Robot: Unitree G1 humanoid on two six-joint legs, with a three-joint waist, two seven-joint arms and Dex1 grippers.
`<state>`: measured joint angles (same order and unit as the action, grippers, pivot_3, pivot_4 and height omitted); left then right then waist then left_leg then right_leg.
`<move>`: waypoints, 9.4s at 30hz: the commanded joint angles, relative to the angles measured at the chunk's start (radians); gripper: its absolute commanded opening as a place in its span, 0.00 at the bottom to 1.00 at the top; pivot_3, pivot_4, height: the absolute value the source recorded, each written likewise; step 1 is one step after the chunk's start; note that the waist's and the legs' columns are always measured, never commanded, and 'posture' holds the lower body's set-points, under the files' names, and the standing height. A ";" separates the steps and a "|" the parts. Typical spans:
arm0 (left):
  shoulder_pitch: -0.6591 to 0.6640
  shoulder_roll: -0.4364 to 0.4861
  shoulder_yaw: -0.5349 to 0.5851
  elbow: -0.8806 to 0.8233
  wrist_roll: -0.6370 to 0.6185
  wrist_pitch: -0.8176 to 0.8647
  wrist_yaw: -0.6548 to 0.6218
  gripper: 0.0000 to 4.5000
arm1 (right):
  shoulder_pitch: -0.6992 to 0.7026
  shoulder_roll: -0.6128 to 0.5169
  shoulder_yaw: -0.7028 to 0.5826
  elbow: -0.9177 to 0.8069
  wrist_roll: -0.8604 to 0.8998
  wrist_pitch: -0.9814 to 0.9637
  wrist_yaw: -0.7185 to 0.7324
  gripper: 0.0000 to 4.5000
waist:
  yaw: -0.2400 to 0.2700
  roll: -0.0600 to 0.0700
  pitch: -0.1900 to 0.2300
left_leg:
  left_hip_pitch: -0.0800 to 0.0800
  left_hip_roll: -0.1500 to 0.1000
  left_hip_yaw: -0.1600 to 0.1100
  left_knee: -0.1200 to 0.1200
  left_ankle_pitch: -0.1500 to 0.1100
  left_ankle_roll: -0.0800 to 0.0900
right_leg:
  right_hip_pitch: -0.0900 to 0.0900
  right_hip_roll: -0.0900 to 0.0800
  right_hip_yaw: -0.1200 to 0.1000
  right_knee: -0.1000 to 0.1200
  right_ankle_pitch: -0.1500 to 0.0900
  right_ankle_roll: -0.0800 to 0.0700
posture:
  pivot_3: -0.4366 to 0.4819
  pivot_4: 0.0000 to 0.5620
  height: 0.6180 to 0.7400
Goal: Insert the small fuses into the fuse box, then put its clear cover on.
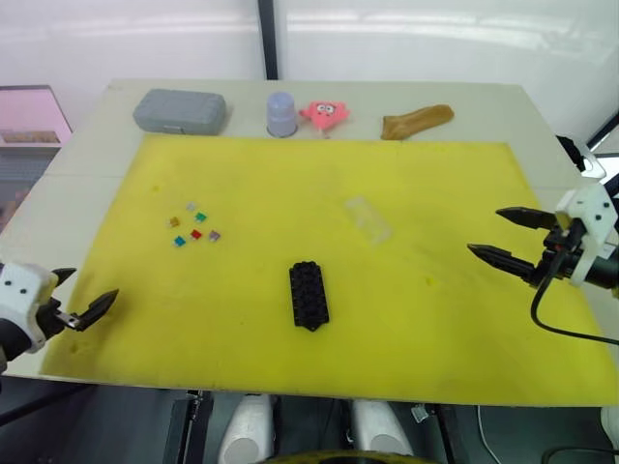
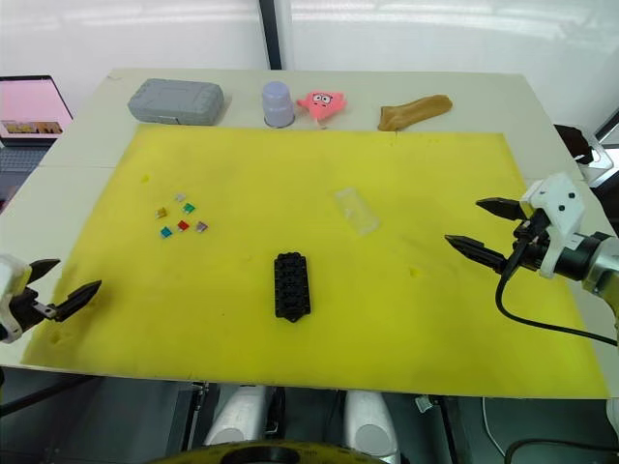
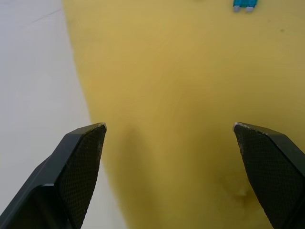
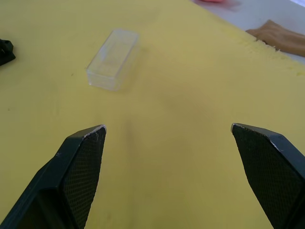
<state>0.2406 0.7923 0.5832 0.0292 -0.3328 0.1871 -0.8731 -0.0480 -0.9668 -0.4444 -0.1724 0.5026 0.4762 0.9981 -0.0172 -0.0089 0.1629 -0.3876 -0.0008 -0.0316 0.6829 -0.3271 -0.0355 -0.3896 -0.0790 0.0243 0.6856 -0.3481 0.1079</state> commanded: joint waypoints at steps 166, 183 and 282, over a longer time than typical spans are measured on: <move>-0.985 -0.096 0.000 0.972 -0.357 0.939 0.060 1.00 | -0.679 0.299 0.586 -0.203 -0.066 0.101 -0.042 0.99 | -0.011 -0.002 -0.001 | -0.003 -0.008 -0.005 0.003 0.007 -0.012 | -0.007 -0.004 -0.006 0.012 0.000 0.000 | 0.48 0.27 1.00; -0.991 -0.139 -0.027 0.960 -0.324 0.913 0.081 0.51 | -0.665 0.282 0.584 -0.208 -0.065 0.111 -0.050 1.00 | 0.003 -0.001 -0.002 | -0.003 -0.008 -0.005 0.003 0.007 -0.011 | -0.007 -0.004 -0.006 0.012 0.000 0.000 | 0.48 0.27 1.00; -1.209 -0.606 -0.086 0.132 -1.399 0.979 0.842 0.00 | -0.767 0.859 0.251 -0.160 0.812 0.320 -1.061 0.63 | -0.052 -0.004 -0.002 | -0.005 -0.005 -0.006 0.001 0.008 -0.013 | -0.009 -0.001 -0.005 0.011 0.000 0.000 | 0.48 0.27 1.00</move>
<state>-0.9599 0.1759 0.5131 0.1947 -1.6907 1.1873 -0.0360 -0.7863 -0.1151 -0.1915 -0.3114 1.2840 0.8176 -0.0654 -0.0693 -0.0126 0.1613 -0.3926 -0.0055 -0.0379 0.6838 -0.3191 -0.0488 -0.3983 -0.0799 0.0188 0.6970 -0.3481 0.1080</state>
